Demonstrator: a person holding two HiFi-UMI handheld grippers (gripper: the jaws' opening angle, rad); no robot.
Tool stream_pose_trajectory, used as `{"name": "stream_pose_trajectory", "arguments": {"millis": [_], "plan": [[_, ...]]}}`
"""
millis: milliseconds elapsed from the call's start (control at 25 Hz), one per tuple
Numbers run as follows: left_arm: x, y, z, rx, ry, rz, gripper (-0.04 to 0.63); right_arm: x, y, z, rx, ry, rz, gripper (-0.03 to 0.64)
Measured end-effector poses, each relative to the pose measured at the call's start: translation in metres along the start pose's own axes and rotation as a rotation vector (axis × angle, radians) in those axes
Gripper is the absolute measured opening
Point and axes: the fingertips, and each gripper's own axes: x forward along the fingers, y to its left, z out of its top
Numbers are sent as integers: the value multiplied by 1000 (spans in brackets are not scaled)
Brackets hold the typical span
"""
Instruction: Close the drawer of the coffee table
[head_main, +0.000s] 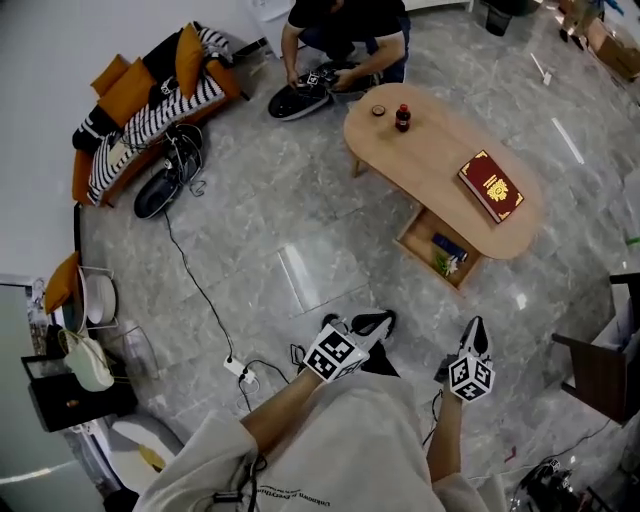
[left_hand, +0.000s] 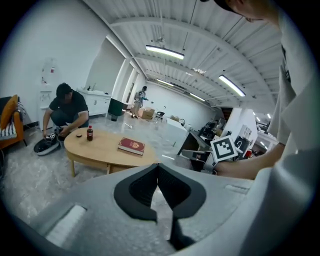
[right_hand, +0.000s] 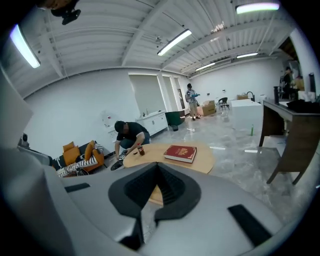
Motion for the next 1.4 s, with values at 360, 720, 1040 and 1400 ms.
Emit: {"name": "stream_pose_trajectory", "arguments": {"millis": [360,720,1040,1400], "plan": [[37,-8,-7,97,91,-225,9,-24,-51,38,-14,-84,-242,16],[40,59,-2,207,29,-246,9,-16,-76,76,74,-319,-393,16],[40,120,18,184,-39,20,9,16,-46,50,39,-238,-327,15],[144,154,-27,122,-187,57,9,90,-102,-32,-97,-262,-285,16]]}}
